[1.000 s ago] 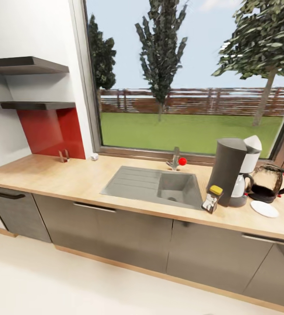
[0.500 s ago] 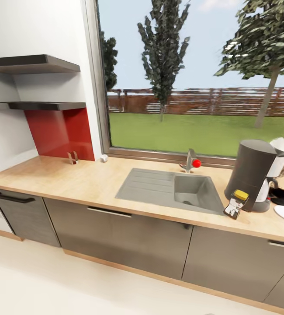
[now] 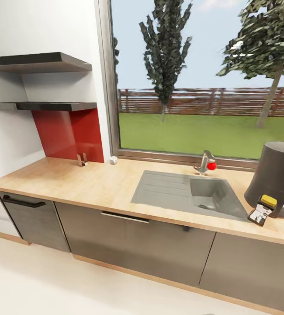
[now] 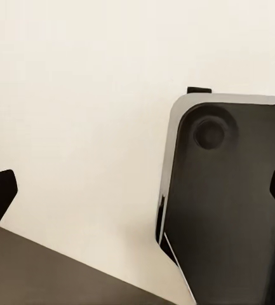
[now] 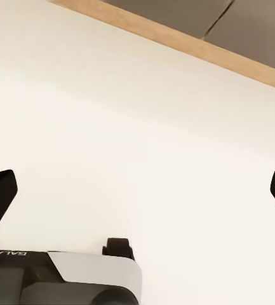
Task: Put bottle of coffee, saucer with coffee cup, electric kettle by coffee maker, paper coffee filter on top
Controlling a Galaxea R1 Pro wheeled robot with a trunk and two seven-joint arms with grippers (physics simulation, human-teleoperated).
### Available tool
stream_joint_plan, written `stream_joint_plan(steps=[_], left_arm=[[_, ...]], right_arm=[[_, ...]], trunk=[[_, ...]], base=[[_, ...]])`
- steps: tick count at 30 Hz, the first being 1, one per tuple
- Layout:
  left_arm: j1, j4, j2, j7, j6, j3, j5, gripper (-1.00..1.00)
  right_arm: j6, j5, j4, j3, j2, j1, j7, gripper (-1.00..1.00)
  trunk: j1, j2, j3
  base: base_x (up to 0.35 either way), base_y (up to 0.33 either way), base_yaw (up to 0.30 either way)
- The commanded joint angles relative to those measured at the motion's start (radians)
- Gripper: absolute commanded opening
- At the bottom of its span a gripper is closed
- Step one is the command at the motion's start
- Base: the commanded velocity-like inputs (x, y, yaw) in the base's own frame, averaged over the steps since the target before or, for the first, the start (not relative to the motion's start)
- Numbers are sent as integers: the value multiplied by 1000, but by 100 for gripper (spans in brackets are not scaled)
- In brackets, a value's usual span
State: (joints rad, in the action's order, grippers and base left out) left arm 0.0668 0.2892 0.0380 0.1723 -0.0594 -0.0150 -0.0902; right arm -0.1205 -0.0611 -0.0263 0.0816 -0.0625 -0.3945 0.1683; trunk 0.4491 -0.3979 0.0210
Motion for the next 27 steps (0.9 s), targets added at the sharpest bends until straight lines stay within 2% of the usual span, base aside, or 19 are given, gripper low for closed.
stream_joint_plan(steps=[1, 27], left_arm=[[0, 1, 0, 1, -2, -2, -10, 100], [1, 2, 0, 1, -2, -2, -10, 100]], right_arm=[[-1, -6, 2, 7, 0, -1, 7, 100], [-1, -6, 2, 7, 0, -1, 8, 100]], trunk=[[1, -2, 2], [1, -2, 2]], base=[[128, 339, 0], [128, 339, 0]])
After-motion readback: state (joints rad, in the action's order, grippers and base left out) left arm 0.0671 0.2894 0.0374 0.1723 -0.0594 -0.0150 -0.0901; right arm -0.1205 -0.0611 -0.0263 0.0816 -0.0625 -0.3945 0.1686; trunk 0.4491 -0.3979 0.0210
